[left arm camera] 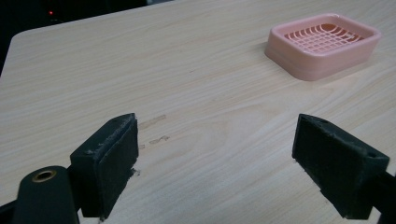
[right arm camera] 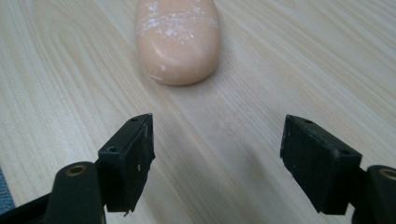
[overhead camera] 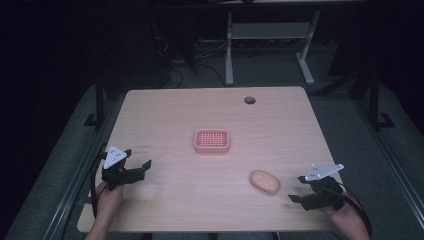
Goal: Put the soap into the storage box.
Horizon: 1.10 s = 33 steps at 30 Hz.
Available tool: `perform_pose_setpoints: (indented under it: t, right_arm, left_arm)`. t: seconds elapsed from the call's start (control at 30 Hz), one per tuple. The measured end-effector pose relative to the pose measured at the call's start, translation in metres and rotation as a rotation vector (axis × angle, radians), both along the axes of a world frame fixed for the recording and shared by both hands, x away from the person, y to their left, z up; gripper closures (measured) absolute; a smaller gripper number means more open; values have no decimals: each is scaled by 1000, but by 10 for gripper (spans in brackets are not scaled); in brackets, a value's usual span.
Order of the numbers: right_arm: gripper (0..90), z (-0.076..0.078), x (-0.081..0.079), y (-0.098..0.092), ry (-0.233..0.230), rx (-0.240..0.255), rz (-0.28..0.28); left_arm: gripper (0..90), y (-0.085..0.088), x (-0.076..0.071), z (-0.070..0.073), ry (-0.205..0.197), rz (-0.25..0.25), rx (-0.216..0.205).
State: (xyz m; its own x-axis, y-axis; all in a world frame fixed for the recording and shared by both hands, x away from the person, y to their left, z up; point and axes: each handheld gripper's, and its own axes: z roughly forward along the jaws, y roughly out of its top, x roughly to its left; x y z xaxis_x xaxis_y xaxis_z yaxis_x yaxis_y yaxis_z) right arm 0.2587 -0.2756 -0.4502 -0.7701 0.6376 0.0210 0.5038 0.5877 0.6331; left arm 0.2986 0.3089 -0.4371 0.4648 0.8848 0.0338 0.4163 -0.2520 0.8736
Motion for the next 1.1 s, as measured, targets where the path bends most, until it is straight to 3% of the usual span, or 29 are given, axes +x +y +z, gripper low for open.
perform_pose_setpoints:
  t: [0.53,1.1]
  right_arm:
    - [256,12,14,24,39,-36,65]
    - [256,31,35,62,62,-128,152]
  left_arm:
    - [142,-1,-1,0,-1,-2,-5]
    - [142,0,0,0,3,-4,-5]
